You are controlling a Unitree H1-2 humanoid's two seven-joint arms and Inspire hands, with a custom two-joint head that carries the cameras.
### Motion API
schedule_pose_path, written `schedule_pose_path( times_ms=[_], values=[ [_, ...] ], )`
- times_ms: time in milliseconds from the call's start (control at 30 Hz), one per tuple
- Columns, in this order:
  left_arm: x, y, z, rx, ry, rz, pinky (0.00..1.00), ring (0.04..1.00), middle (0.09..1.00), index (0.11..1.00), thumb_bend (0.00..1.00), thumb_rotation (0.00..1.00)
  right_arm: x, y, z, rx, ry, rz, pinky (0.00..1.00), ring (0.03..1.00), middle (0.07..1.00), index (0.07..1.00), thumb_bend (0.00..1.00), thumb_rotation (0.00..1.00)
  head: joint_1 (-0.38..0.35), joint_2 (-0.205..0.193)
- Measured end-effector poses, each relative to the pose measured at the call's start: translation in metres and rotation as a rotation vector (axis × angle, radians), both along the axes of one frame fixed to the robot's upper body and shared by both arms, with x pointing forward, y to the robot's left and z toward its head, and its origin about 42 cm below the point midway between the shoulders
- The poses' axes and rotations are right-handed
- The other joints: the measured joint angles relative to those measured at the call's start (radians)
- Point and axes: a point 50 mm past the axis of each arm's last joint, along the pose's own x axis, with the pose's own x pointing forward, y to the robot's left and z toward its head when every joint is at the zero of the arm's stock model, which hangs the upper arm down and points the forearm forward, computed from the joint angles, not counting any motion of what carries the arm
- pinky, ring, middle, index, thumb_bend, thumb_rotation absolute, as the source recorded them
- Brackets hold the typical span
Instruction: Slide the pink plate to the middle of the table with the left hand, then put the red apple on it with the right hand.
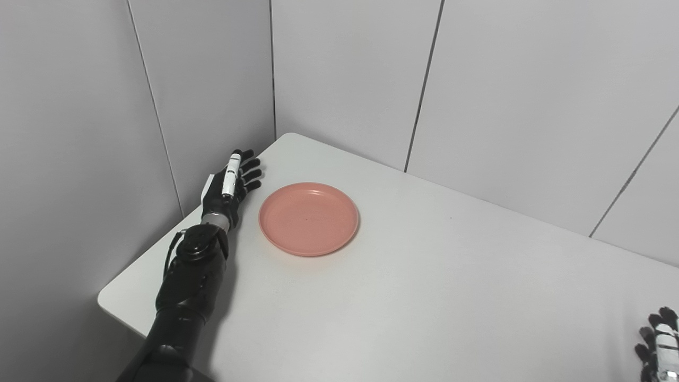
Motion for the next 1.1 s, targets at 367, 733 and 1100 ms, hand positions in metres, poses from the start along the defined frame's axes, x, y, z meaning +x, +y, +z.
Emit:
schedule_pose_path(
  times_ms=[367, 733, 1100],
  values=[
    [0.004, -0.006, -0.002, 0.011, 0.001, -0.02, 0.82, 0.837, 0.833, 0.813, 0.34, 0.98, 0.0, 0.001, 0.001, 0.005, 0.003, 0.0, 1.0, 0.981, 0.984, 0.99, 0.06, 1.0, -0.006, 0.005],
    [0.007, -0.019, -0.001, 0.012, 0.004, -0.059, 0.84, 0.851, 0.854, 0.833, 0.32, 1.0, -0.001, 0.002, 0.001, 0.004, 0.005, -0.001, 1.0, 0.983, 0.986, 0.993, 0.06, 1.0, -0.011, 0.009],
    [0.011, -0.038, -0.001, -0.013, 0.013, -0.089, 0.85, 0.846, 0.854, 0.838, 0.3, 1.0, -0.001, 0.002, 0.001, 0.001, 0.004, 0.0, 1.0, 0.983, 0.99, 0.996, 0.05, 1.0, -0.017, 0.015]
  ],
)
